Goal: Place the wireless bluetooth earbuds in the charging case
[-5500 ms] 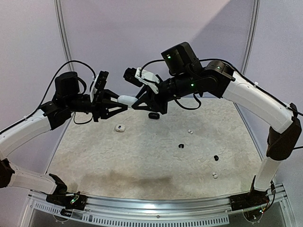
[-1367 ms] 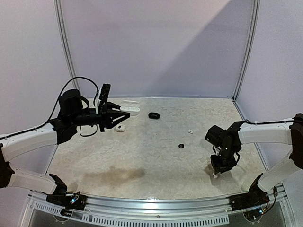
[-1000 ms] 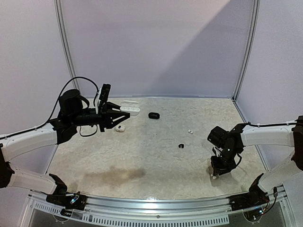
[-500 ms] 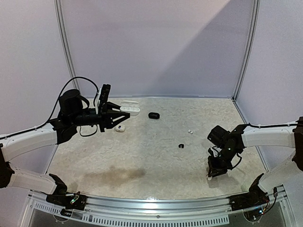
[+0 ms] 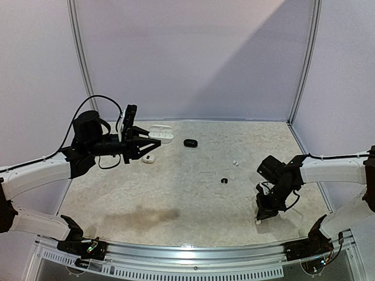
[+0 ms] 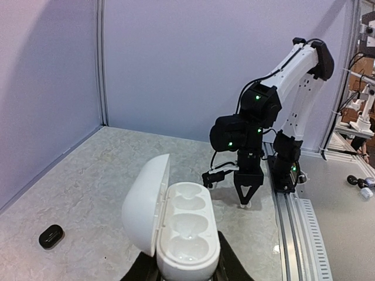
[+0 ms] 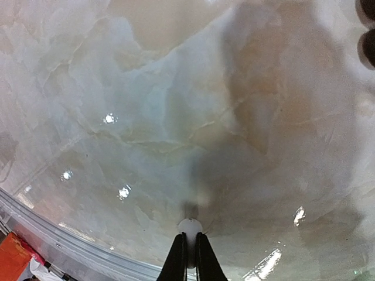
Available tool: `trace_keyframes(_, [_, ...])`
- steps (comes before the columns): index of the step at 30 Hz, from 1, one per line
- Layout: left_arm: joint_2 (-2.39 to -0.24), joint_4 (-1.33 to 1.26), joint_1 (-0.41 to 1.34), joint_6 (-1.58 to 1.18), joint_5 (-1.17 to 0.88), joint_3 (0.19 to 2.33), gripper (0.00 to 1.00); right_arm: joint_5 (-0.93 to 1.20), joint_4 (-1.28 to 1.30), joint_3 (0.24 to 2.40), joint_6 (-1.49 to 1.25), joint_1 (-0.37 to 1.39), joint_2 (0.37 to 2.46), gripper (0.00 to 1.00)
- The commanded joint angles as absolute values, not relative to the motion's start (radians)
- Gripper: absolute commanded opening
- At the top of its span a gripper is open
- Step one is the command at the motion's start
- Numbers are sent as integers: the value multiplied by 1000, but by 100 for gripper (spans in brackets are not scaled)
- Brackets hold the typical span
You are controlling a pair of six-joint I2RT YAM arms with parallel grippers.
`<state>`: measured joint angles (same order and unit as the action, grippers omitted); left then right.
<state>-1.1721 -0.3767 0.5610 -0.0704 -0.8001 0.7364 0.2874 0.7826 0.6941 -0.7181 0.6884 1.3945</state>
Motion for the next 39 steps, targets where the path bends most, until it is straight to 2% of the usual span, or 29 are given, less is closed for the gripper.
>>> trace_keyframes(1, [-1160,-373,569,-52,-805,728,0,299,808,721,-704,695,1358,0])
trace_keyframes(10, [-1184,-472,569,9,-900,693,0,270,723,1093,-459,746,1274,0])
trace_keyframes(18, [-1205,-519,579,88,-994,661,0,281,683,1402,-238,821,1371,0])
trace_keyframes(32, [-1156,-489,629,128,-1002,602,0,276,573,1592,-63,1005,1476,0])
trace_keyframes(39, [-1157,-442,641,130,-1020,616,0,240,618,1749,96,1130,1559,0])
